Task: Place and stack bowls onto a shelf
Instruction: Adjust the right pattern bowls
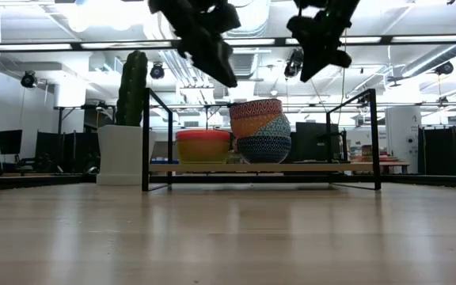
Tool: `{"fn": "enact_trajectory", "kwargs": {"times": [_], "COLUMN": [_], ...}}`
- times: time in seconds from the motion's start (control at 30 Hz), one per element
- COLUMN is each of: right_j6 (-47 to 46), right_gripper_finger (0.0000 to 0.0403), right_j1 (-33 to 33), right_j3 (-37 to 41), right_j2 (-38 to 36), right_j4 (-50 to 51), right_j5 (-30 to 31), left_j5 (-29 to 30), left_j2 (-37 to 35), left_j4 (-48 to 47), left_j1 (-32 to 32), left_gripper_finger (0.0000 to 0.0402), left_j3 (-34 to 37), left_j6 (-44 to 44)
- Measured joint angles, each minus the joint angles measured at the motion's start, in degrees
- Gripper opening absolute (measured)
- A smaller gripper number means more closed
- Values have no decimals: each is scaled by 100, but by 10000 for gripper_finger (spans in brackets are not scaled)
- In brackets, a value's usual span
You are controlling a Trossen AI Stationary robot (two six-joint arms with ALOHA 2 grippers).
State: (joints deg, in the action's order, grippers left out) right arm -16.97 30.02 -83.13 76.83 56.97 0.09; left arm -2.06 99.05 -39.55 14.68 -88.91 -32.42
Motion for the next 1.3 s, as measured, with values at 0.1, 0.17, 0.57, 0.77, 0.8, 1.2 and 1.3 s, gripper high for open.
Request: {"fn": "enact_trajectory", "kwargs": {"times": [0.1, 0.17, 0.57, 0.77, 0.8, 1.2, 1.3], "right_j6": [-9, -48, -260, -260, -260, -260, -260], "right_gripper_finger": [9, 9, 9, 9, 9, 9, 9], "right_j1": [-250, -415, -1066, -1067, -1065, -1065, -1065], "right_j3": [0, 0, 4, 7, 7, 15, 15], "right_j2": [-110, -180, -275, -266, -266, -162, -124], "right_j4": [-9, -14, -26, -26, -26, -26, -27], "right_j5": [115, 218, 804, 807, 810, 901, 901], "left_j5": [136, 346, 1013, 1009, 1009, 761, 658], "left_j2": [-288, -471, -460, -233, -184, 123, 156], "left_j4": [-172, -77, 1349, 1654, 1664, 2123, 2160], "left_j1": [5, 21, 674, 874, 881, 878, 861], "left_gripper_finger": [169, 169, 151, 117, 111, 77, 77], "left_j3": [253, 452, 1279, 1277, 1277, 1277, 1277], "left_j6": [4, 4, 194, 210, 209, 264, 377]}}
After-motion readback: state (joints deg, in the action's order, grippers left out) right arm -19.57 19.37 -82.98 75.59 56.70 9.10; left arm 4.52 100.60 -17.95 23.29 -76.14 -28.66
